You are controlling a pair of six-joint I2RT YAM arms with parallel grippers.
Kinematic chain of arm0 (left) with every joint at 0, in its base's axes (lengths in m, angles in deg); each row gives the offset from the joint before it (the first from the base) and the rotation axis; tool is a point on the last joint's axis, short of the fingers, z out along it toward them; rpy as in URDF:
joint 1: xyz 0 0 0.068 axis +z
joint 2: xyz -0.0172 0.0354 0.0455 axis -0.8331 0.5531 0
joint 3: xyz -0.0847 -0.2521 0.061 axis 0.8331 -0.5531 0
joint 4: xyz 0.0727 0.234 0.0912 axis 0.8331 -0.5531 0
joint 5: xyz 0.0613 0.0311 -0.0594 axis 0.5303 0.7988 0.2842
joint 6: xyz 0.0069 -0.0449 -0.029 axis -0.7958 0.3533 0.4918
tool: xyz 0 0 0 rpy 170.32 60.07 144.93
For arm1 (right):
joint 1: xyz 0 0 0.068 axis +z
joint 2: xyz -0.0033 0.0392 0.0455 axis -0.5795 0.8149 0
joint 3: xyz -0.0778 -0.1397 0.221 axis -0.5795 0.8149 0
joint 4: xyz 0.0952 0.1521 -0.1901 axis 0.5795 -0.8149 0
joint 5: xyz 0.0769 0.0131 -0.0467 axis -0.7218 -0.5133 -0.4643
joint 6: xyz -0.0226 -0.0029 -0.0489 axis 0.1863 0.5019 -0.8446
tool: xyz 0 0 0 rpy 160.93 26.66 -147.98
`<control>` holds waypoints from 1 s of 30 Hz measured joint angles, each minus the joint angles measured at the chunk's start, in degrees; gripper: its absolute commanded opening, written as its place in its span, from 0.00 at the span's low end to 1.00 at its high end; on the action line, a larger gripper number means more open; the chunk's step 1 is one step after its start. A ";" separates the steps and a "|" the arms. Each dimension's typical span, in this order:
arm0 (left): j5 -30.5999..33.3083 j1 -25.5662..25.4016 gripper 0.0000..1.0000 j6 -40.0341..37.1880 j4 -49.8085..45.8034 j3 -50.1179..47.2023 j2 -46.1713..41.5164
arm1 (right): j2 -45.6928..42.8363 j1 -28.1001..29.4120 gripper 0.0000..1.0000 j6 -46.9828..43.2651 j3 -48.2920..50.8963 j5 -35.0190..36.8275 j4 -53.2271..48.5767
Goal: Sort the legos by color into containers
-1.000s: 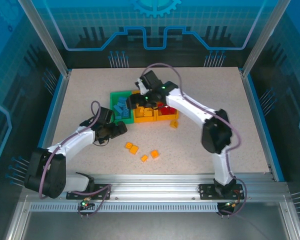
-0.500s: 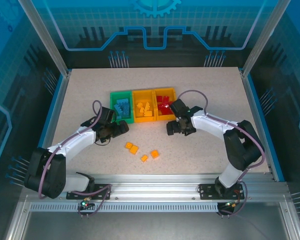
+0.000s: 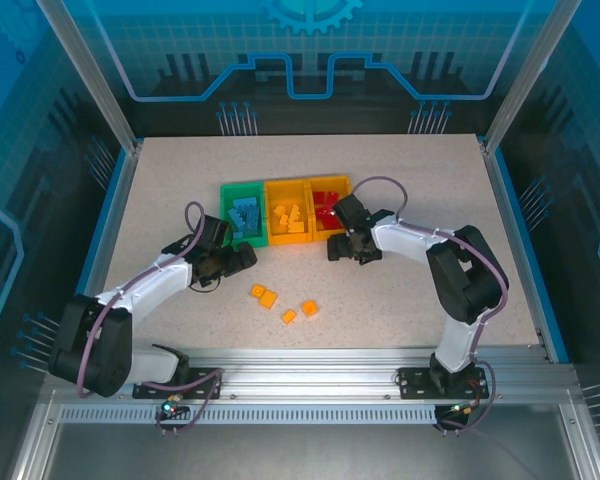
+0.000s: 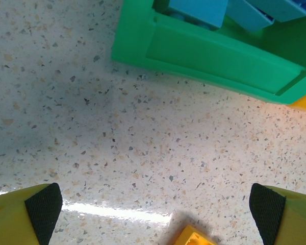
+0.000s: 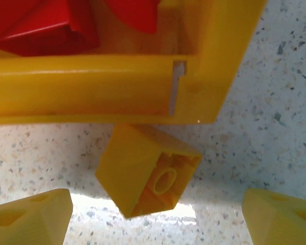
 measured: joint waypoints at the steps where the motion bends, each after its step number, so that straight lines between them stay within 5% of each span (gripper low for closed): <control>1: 0.15 0.00 0.99 0.00 0.00 0.00 0.00 | 0.35 -0.07 0.86 0.11 -0.11 0.17 0.13; 7: 0.24 0.00 0.99 -0.20 0.00 0.00 0.00 | 3.58 -0.42 0.81 0.50 -2.47 1.51 0.28; 20: 0.63 0.00 0.99 -0.20 0.00 0.00 0.00 | 5.09 -0.48 0.52 0.11 -4.46 2.51 -0.50; 30: 0.63 0.00 0.99 -0.20 0.00 0.00 0.00 | 3.82 0.26 0.45 -0.33 -3.67 1.84 -0.48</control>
